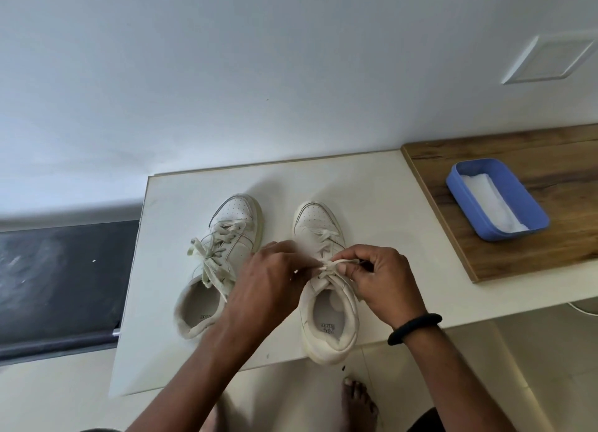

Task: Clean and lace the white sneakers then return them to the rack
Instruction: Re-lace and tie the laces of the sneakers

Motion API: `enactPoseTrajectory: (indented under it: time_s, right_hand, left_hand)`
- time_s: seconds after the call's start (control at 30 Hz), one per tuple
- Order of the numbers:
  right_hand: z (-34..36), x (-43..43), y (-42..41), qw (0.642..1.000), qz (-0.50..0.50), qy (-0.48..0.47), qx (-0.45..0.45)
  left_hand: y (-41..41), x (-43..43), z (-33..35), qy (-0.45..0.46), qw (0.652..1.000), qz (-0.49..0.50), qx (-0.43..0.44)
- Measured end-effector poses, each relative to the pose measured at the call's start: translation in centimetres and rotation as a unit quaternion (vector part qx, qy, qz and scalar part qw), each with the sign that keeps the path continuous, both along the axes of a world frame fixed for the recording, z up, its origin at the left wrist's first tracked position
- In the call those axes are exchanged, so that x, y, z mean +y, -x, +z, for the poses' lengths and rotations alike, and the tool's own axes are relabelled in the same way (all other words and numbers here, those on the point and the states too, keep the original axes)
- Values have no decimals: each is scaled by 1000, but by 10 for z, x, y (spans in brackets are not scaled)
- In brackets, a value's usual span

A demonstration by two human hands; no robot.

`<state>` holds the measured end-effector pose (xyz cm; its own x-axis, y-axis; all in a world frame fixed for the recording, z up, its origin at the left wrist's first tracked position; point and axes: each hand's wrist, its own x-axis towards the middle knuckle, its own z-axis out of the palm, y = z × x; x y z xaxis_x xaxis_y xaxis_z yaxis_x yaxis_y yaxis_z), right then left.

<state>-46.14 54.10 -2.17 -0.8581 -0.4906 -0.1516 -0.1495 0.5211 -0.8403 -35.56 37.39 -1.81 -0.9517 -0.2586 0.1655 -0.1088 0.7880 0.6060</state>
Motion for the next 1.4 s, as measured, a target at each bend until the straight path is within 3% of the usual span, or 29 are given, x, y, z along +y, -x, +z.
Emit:
enactPoseTrajectory:
  time_s: [0.1,0.5,0.6,0.77,0.93,1.2,1.4]
  right_hand:
    - [0,0,1,1000,-6,0,-9]
    - [2,-2,1,999,5,34,-39]
    - [2,-2,-3,1000,14,7,9]
    - [12,-4,-8,971,140,31,190]
    - [10,-12,-13,944,146,-77,287]
    - [13,-19,-15,946,120,-158,255]
    - [1,-21,-12,950,124,-151,243]
  left_hand:
    - [-1,-2,-3,53,999,7,-7]
    - [4,4,-11,13,999,27,42]
    - [4,4,-12,-17,999,31,41]
    - [4,3,-12,-57,997,48,32]
    - [5,3,-12,-68,996,49,27]
    - [4,4,-10,-79,995,51,25]
    - [4,7,-12,-81,995,61,16]
